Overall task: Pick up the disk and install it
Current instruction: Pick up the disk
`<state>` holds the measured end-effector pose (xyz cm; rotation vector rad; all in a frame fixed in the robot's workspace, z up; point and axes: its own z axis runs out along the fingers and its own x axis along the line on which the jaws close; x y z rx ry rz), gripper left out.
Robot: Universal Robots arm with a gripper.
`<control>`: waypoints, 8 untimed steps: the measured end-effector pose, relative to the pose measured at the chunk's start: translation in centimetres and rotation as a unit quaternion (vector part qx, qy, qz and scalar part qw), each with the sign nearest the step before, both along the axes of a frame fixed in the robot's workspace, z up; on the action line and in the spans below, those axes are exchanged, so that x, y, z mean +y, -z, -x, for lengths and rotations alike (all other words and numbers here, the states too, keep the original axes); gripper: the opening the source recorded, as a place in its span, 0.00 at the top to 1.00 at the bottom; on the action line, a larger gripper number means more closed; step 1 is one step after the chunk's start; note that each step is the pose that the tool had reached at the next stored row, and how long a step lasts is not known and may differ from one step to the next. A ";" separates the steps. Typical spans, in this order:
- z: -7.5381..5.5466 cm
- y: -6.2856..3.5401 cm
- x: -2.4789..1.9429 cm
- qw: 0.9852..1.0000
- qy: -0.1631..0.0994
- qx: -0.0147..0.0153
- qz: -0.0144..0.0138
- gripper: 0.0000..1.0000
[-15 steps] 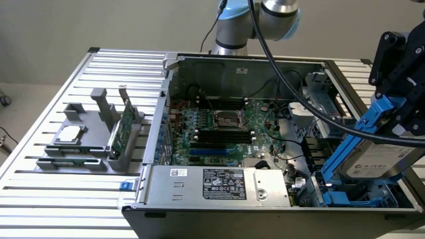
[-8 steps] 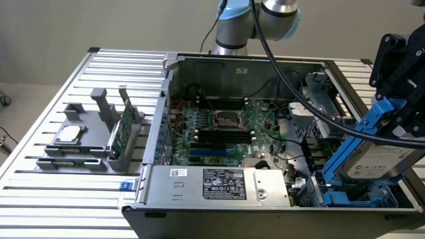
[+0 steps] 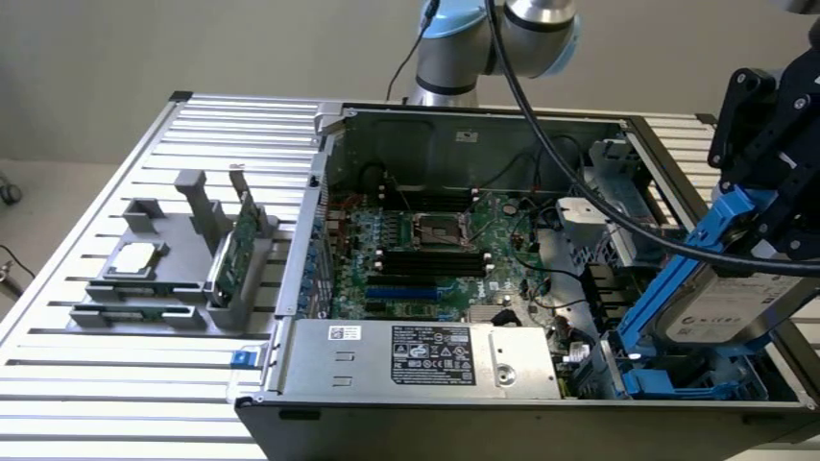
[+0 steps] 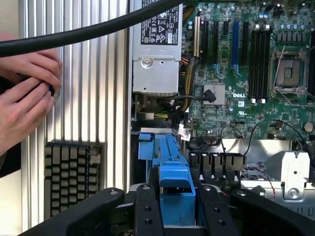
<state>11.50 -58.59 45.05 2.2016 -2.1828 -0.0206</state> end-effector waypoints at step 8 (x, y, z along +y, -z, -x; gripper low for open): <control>-0.5 0.31 0.05 1.000 0.000 0.004 0.003 0.67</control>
